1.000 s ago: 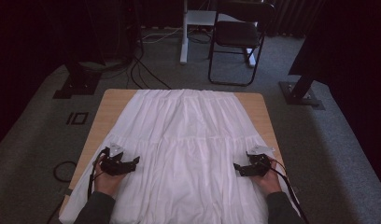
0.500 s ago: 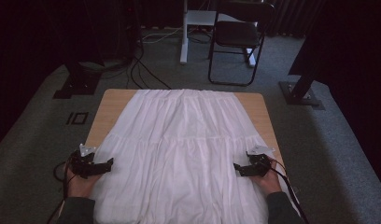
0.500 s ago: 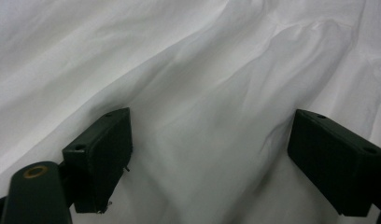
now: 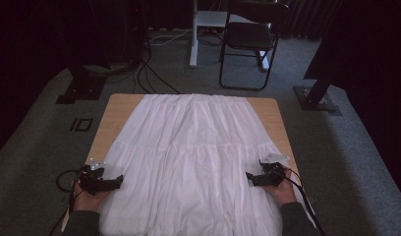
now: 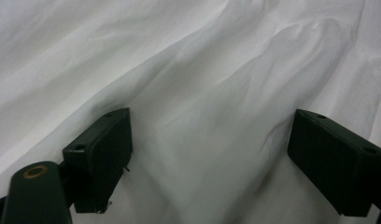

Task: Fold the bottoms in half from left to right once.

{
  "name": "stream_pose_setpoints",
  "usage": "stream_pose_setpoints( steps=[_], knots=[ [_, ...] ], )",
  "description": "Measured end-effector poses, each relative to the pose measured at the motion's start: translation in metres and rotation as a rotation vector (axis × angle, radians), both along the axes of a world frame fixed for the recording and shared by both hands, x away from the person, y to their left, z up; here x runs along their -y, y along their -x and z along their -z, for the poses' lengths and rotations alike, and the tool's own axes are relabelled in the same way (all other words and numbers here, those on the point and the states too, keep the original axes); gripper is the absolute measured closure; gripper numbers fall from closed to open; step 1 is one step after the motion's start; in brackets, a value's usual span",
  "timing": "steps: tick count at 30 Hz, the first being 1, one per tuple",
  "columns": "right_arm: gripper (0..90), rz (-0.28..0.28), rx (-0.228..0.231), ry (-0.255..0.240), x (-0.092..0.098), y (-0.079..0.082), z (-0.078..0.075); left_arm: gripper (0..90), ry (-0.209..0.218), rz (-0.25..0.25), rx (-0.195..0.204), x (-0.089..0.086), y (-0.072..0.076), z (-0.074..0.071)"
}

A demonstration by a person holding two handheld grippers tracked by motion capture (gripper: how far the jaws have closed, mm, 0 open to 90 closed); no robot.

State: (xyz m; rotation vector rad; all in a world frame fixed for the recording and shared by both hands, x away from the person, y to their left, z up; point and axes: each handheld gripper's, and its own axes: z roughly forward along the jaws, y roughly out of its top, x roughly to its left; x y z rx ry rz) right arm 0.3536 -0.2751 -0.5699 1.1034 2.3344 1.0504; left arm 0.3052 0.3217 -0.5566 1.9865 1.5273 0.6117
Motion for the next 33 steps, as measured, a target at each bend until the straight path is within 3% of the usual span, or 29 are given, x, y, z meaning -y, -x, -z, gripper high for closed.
stream_pose_setpoints(
  steps=[2, 5, 7, 8, 9, 10, 11, 12, 13, 15, 16, 17, 18, 19, 22, 24, 25, 26, 27, 28, 29, 30, 31, 32, 33],
  knots=[
    [13.1, 0.000, 0.000, 0.000, 0.000, 0.000, 0.000, 5.6, 0.004, 0.002, 0.002, 0.001, 0.003, -0.002],
    [18.9, 0.016, 0.006, -0.003, 0.001, 0.002, 0.000, 33.4, 0.010, 0.006, 0.008, 0.001, 0.006, -0.007],
    [40.7, 0.028, 0.005, -0.010, 0.003, 0.005, -0.003, 57.3, 0.017, 0.007, 0.006, 0.001, 0.007, -0.009],
    [40.7, 0.028, 0.005, -0.010, 0.003, 0.005, -0.003, 66.0, 0.017, 0.007, 0.006, 0.001, 0.007, -0.009],
    [45.1, 0.061, 0.012, -0.021, 0.014, 0.010, -0.015, 77.6, 0.026, 0.021, 0.000, -0.001, 0.007, -0.010],
    [45.1, 0.061, 0.012, -0.021, 0.014, 0.010, -0.015, 80.7, 0.026, 0.021, 0.000, -0.001, 0.007, -0.010],
    [40.8, 0.137, 0.049, -0.020, 0.028, 0.016, -0.027, 83.7, 0.005, 0.027, 0.004, 0.001, 0.007, -0.010],
    [40.8, 0.137, 0.049, -0.020, 0.028, 0.016, -0.027, 84.5, 0.005, 0.027, 0.004, 0.001, 0.007, -0.010],
    [28.5, 0.211, 0.057, 0.027, 0.041, 0.021, -0.033, 84.9, -0.021, 0.027, 0.005, 0.003, 0.007, -0.011],
    [23.1, 0.262, 0.043, 0.091, 0.050, 0.024, -0.028, 85.1, -0.037, 0.031, 0.005, 0.004, 0.008, -0.011],
    [23.1, 0.262, 0.043, 0.091, 0.050, 0.024, -0.028, 85.2, -0.037, 0.031, 0.005, 0.004, 0.008, -0.011],
    [19.6, 0.288, 0.006, 0.087, 0.058, 0.025, -0.019, 85.5, -0.061, 0.022, 0.006, 0.004, 0.008, -0.011],
    [19.6, 0.288, 0.006, 0.087, 0.058, 0.025, -0.019, 85.5, -0.061, 0.022, 0.006, 0.004, 0.008, -0.011],
    [17.1, 0.304, -0.022, 0.091, 0.063, 0.025, -0.012, 85.8, -0.077, 0.015, 0.006, 0.003, 0.008, -0.012],
    [15.0, 0.311, -0.044, 0.104, 0.065, 0.023, -0.009, 86.2, -0.105, 0.009, 0.005, 0.002, 0.007, -0.013],
    [15.1, 0.319, -0.065, 0.078, 0.067, 0.022, -0.008, 86.4, -0.119, 0.006, 0.009, -0.001, 0.008, -0.013],
    [24.4, 0.327, -0.083, 0.038, 0.071, 0.020, -0.007, 86.4, -0.132, -0.010, 0.013, -0.008, 0.008, -0.014],
    [24.4, 0.327, -0.083, 0.038, 0.071, 0.020, -0.007, 86.4, -0.132, -0.010, 0.013, -0.008, 0.008, -0.014],
    [43.3, 0.338, -0.077, 0.035, 0.077, 0.020, -0.010, 86.5, -0.150, -0.024, 0.016, -0.015, 0.010, -0.016],
    [43.3, 0.338, -0.077, 0.035, 0.077, 0.020, -0.010, 86.5, -0.150, -0.024, 0.016, -0.015, 0.010, -0.016],
    [61.4, 0.359, -0.083, 0.039, 0.082, 0.019, -0.013, 86.5, -0.175, -0.052, 0.022, -0.026, 0.011, -0.019],
    [65.5, 0.360, -0.083, 0.039, 0.084, 0.020, -0.013, 86.5, -0.175, -0.052, 0.022, -0.026, 0.011, -0.019],
    [71.0, 0.359, -0.081, 0.041, 0.085, 0.020, -0.013, 86.6, -0.176, -0.093, 0.027, -0.043, 0.011, -0.021],
    [71.0, 0.359, -0.081, 0.041, 0.085, 0.020, -0.013, 86.6, -0.176, -0.093, 0.027, -0.043, 0.011, -0.021],
    [76.8, 0.348, -0.074, 0.045, 0.084, 0.021, -0.013, 86.6, -0.182, -0.143, 0.028, -0.063, 0.010, -0.022]
  ],
)
